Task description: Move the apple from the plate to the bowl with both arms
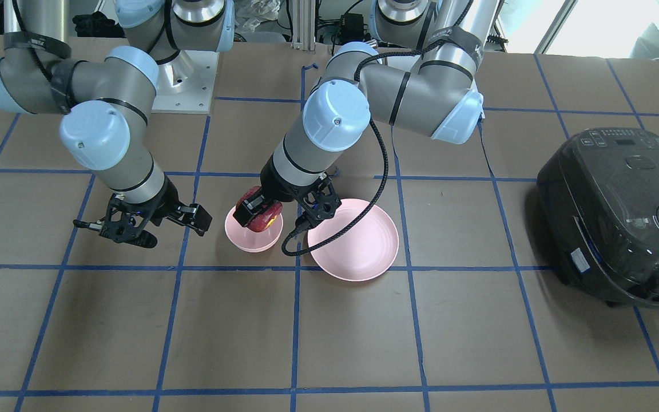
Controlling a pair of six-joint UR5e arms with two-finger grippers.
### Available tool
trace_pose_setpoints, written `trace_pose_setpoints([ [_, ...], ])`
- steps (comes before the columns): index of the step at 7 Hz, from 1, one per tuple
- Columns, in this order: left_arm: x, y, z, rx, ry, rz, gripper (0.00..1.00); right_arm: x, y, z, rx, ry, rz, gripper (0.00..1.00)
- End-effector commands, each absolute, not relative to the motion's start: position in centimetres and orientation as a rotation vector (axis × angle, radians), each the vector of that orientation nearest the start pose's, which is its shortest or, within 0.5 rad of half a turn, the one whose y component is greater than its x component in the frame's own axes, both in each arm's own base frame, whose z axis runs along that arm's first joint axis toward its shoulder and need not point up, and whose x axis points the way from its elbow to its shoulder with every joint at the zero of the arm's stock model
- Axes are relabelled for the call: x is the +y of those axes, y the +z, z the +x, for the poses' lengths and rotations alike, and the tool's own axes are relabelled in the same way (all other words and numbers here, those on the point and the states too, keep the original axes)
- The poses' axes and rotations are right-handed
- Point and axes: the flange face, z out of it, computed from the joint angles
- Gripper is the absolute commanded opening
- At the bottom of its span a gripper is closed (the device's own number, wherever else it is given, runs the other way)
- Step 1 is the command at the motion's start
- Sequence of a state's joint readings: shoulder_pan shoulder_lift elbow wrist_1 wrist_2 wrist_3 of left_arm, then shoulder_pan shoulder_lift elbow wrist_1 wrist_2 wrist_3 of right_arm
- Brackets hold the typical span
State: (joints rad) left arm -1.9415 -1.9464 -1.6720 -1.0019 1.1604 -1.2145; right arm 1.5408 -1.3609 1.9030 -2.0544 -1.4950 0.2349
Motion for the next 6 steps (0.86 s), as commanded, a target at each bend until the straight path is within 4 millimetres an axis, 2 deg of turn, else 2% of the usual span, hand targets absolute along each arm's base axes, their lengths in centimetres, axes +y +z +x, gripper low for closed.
trace_pose_setpoints([
  [1, -49.9, 24.8, -39.7, 3.201, 0.403, -1.347, 0.02, -53.9, 33.7, 10.7, 3.142, 0.104, 0.375, 1.00],
  [2, -49.3, 23.3, -40.7, 3.191, 0.427, -1.312, 0.02, -53.7, 38.5, 10.7, 3.150, 0.087, 0.375, 1.00],
  [3, -49.4, 22.1, -40.9, 3.178, 0.428, -1.289, 0.26, -54.0, 40.3, 10.8, 3.141, 0.075, 0.372, 1.00],
  [4, -49.9, 21.1, -40.2, 3.125, 0.316, -1.269, 0.97, -53.8, 40.6, 11.3, 3.129, 0.055, 0.376, 1.00],
  [5, -50.3, 21.4, -40.1, 3.128, 0.256, -1.264, 1.00, -53.5, 41.3, 12.1, 3.126, 0.029, 0.337, 1.00],
  [6, -50.7, 22.6, -40.1, 3.167, 0.207, -1.265, 1.00, -52.5, 42.7, 12.2, 3.124, 0.003, 0.334, 1.00],
])
